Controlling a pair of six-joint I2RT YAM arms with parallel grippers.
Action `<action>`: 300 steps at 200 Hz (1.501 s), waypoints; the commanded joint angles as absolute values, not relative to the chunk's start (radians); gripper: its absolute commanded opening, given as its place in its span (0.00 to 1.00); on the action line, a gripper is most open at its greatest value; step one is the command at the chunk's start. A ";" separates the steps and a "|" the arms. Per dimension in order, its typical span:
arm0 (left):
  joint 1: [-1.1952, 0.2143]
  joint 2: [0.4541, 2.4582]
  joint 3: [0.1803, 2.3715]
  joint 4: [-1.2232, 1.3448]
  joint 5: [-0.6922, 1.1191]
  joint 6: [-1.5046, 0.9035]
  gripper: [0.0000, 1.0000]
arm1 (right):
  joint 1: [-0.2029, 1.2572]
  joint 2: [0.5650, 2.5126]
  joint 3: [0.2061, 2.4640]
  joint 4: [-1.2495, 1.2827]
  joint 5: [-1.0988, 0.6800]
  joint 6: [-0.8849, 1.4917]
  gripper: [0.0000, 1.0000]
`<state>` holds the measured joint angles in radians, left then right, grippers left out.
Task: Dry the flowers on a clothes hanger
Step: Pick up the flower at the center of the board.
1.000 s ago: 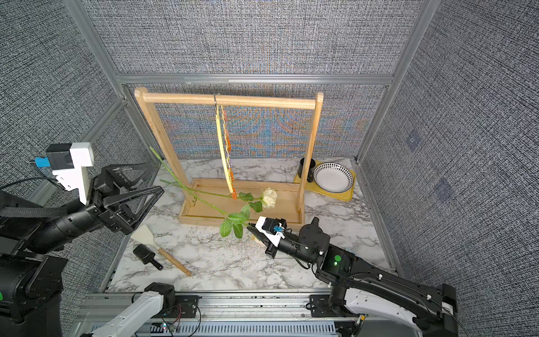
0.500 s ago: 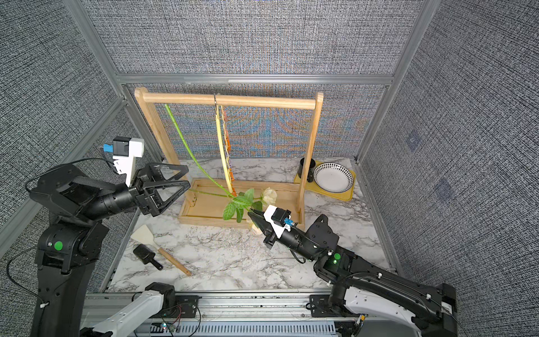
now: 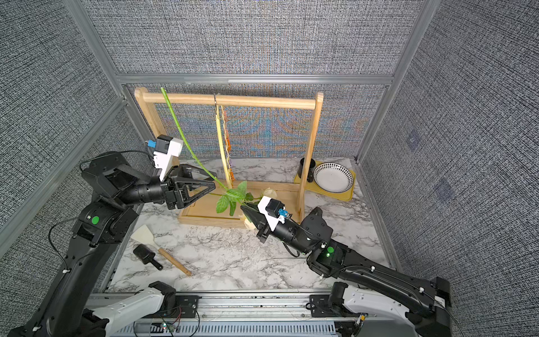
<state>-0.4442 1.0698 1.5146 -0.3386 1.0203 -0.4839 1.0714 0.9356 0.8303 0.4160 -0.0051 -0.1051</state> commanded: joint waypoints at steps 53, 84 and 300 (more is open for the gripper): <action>-0.468 1.080 1.517 -0.320 0.956 -0.396 0.36 | 1.050 0.960 0.841 0.467 -0.036 -0.047 0.11; -0.469 1.076 1.520 -0.317 0.915 -0.382 0.10 | 1.042 0.962 0.838 0.474 -0.050 -0.037 0.11; -0.470 0.792 1.565 -1.222 0.171 -0.152 0.02 | 0.711 1.108 1.155 0.069 -0.414 -0.229 0.69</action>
